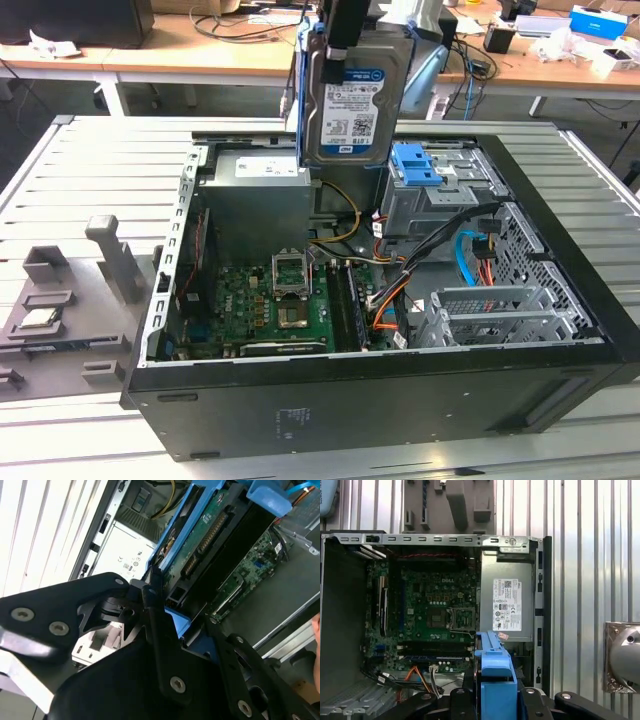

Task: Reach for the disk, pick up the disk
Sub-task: 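Pick up the disk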

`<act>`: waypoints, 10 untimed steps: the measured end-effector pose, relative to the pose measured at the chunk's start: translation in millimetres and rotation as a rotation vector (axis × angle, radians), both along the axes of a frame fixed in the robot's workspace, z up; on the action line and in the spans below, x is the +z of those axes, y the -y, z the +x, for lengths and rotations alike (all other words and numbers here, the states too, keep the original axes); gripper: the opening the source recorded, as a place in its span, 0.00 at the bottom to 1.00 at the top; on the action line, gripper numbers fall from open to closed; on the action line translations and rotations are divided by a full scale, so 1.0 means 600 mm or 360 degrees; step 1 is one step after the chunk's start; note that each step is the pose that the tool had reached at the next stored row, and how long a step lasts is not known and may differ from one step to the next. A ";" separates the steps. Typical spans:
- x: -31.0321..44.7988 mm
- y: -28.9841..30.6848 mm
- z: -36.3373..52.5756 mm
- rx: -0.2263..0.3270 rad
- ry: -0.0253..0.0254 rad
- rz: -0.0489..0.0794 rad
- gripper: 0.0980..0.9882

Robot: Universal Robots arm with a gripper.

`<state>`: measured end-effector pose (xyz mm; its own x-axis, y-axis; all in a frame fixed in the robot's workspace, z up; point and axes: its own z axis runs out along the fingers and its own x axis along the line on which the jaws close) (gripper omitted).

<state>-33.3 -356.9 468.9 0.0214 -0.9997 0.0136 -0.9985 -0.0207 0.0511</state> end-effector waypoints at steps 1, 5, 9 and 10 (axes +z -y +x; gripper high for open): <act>-0.002 0.0000 0.006 0.0000 0.00000 0.0000 0.30; -0.006 0.0045 0.014 0.0000 -0.00001 -0.0001 0.30; -0.008 0.0275 0.014 0.0000 -0.00002 -0.0002 0.30; -0.009 0.0322 0.014 0.0000 -0.00001 -0.0003 0.30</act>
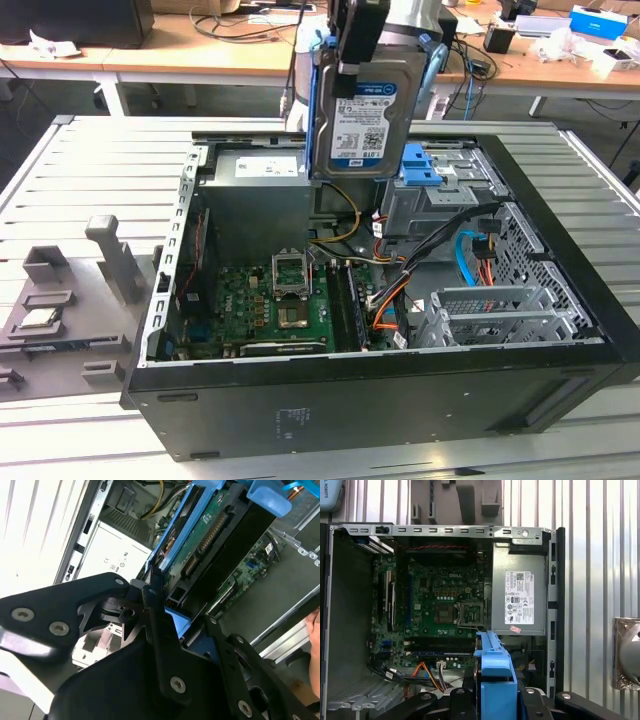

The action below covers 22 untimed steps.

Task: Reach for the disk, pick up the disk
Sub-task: 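Pick up the disk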

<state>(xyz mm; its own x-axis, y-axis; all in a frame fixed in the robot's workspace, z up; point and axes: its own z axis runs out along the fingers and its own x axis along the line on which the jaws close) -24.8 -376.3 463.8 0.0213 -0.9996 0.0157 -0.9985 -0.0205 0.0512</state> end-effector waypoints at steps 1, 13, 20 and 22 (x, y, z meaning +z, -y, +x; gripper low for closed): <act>0.000 0.0057 0.000 0.0000 0.00000 -0.0002 0.30; -0.002 0.0551 0.000 0.0000 0.00001 -0.0011 0.30; -0.003 0.0888 0.000 0.0000 0.00001 -0.0013 0.30; -0.003 0.1032 0.000 0.0000 0.00000 -0.0013 0.30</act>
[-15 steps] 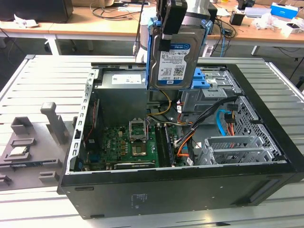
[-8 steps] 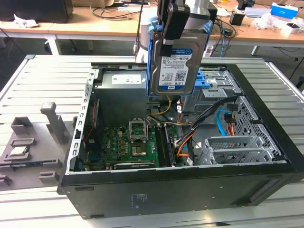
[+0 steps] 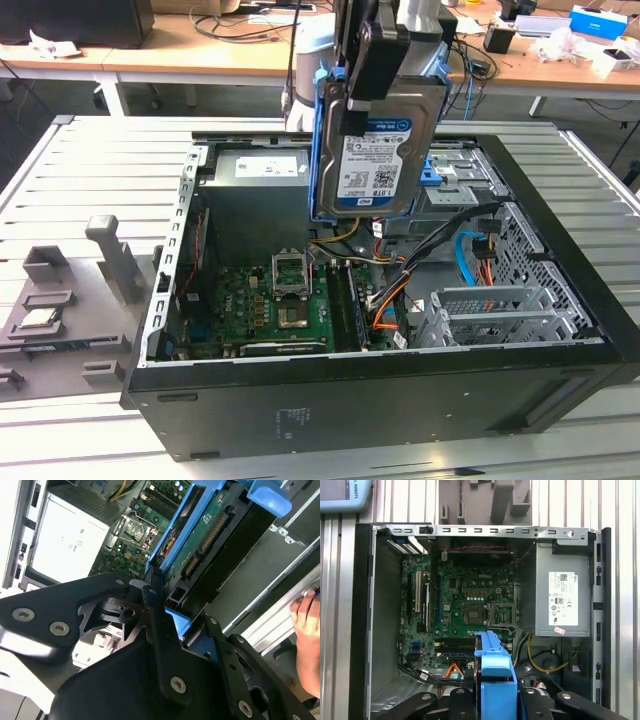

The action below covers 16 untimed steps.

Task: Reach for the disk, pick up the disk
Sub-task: 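Pick up the disk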

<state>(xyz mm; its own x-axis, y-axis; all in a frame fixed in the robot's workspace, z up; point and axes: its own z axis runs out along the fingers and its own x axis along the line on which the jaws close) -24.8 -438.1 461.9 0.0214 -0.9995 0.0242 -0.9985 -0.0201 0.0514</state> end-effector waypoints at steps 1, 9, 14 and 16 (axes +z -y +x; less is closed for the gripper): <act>0.000 0.0052 0.000 0.0000 0.00000 0.0000 0.30; -0.002 0.0687 0.000 0.0000 0.00000 -0.0002 0.30; -0.002 0.1037 0.000 0.0000 0.00000 -0.0003 0.30; -0.002 0.1174 0.000 0.0000 0.00000 -0.0004 0.30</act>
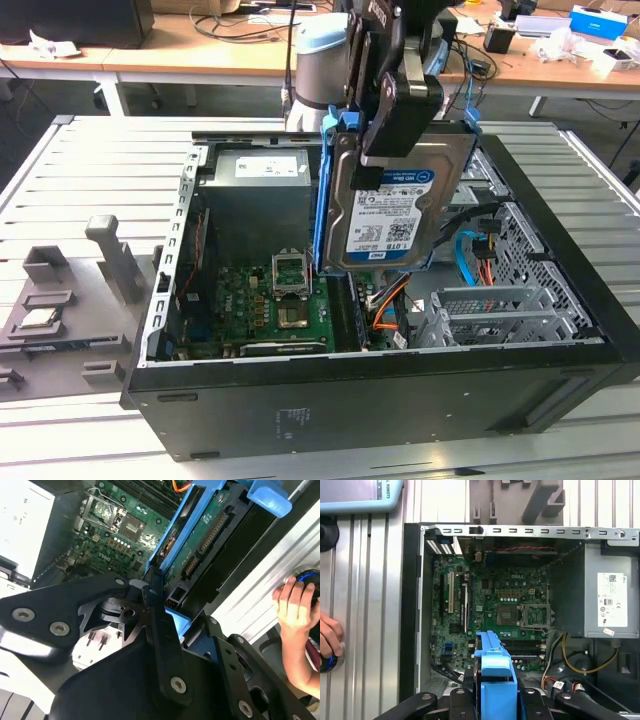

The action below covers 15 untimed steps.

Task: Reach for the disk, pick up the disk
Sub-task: 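Pick up the disk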

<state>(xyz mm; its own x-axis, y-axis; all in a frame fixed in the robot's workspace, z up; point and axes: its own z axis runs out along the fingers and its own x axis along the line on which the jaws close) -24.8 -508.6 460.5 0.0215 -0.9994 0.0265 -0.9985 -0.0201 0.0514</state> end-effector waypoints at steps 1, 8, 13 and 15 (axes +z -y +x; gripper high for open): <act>0.000 0.0052 0.000 0.0000 0.00000 0.0000 0.30; -0.001 0.0463 0.000 0.0000 0.00000 -0.0001 0.30; -0.002 0.0600 0.007 0.0000 0.00000 -0.0001 0.30; -0.002 0.0604 0.017 0.0000 0.00001 0.0000 0.30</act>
